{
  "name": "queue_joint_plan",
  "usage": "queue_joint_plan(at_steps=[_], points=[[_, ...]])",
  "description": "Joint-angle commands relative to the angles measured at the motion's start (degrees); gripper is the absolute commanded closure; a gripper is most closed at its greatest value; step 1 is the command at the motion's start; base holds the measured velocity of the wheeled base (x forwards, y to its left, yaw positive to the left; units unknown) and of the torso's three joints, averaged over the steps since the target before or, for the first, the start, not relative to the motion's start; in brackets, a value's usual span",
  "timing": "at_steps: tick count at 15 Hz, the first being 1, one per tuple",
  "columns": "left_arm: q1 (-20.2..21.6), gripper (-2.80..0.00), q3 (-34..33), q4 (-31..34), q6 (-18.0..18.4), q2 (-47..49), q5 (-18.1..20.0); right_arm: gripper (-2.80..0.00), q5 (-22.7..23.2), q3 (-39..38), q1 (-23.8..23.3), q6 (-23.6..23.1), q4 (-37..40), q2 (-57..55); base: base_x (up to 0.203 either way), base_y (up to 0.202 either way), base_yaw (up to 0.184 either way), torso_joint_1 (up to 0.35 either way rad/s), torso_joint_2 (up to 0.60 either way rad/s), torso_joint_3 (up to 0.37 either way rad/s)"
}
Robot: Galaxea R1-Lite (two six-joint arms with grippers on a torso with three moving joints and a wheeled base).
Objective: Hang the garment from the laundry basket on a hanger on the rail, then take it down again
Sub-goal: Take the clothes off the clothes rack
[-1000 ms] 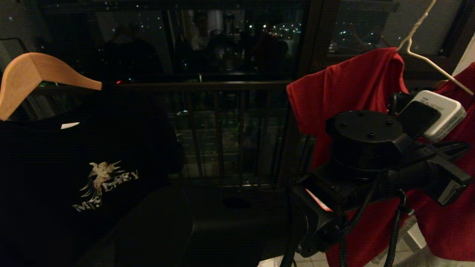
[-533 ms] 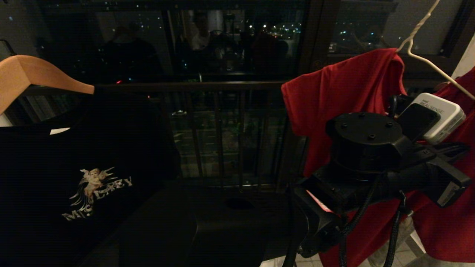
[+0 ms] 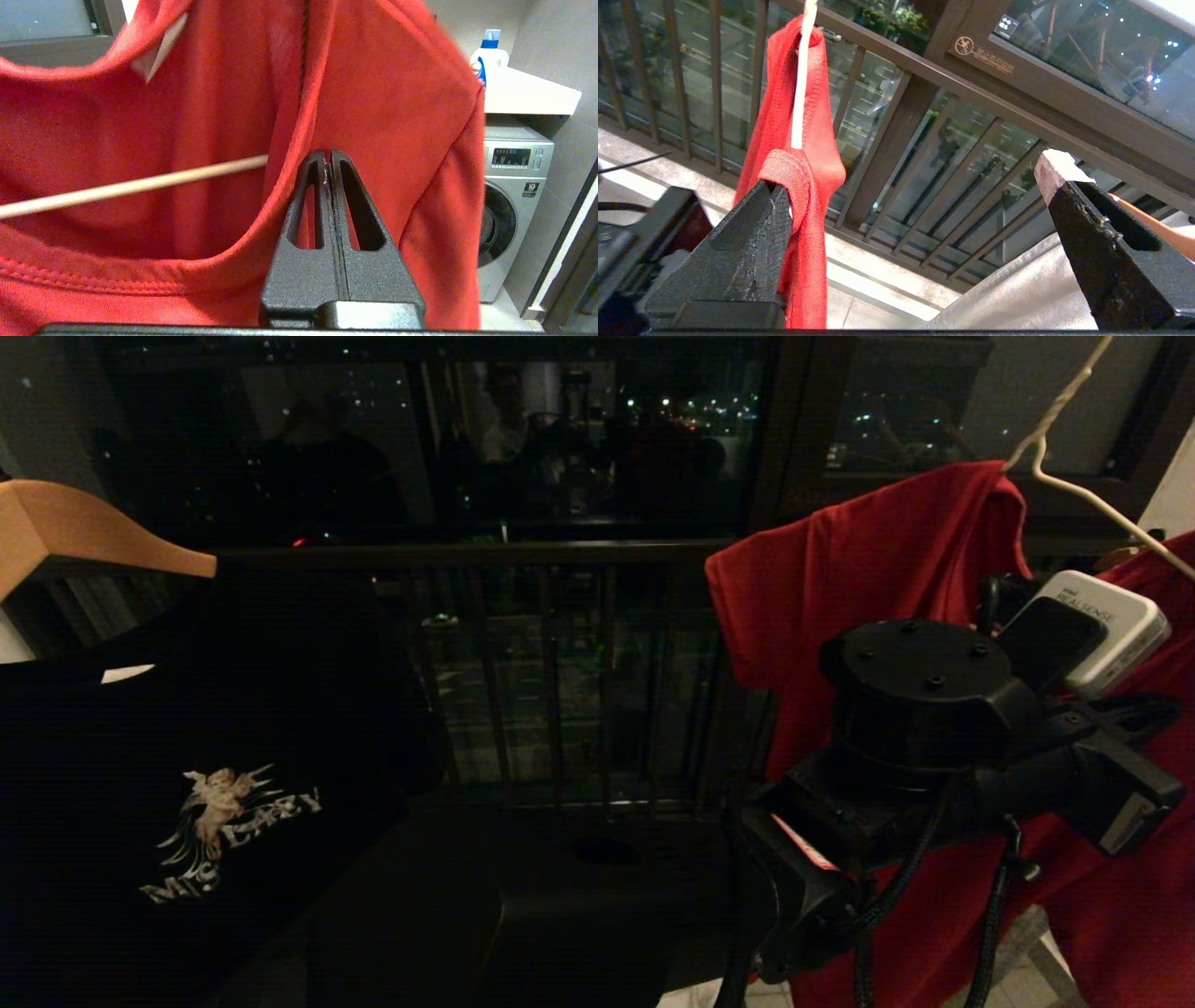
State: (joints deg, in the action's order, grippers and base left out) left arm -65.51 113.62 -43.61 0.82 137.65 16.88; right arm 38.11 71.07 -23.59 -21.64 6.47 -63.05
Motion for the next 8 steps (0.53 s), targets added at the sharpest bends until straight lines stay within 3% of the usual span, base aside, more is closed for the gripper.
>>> queue_joint_plan(at_steps=[1, 8], points=[[0.21, 0.0, -0.03, -0.27, 0.06, 0.31, 0.1, -2.8, 0.76, -0.51, 0.03, -0.1, 0.03, 1.38, 0.0, 0.0, 0.0, 0.0, 0.0, 0.0], [0.56, 0.0, -0.04, -0.34, 0.15, 0.6, 0.08, -2.8, 2.21, -2.71, 0.03, -0.16, 0.03, 4.72, 0.0, 0.0, 0.0, 0.0, 0.0, 0.0]])
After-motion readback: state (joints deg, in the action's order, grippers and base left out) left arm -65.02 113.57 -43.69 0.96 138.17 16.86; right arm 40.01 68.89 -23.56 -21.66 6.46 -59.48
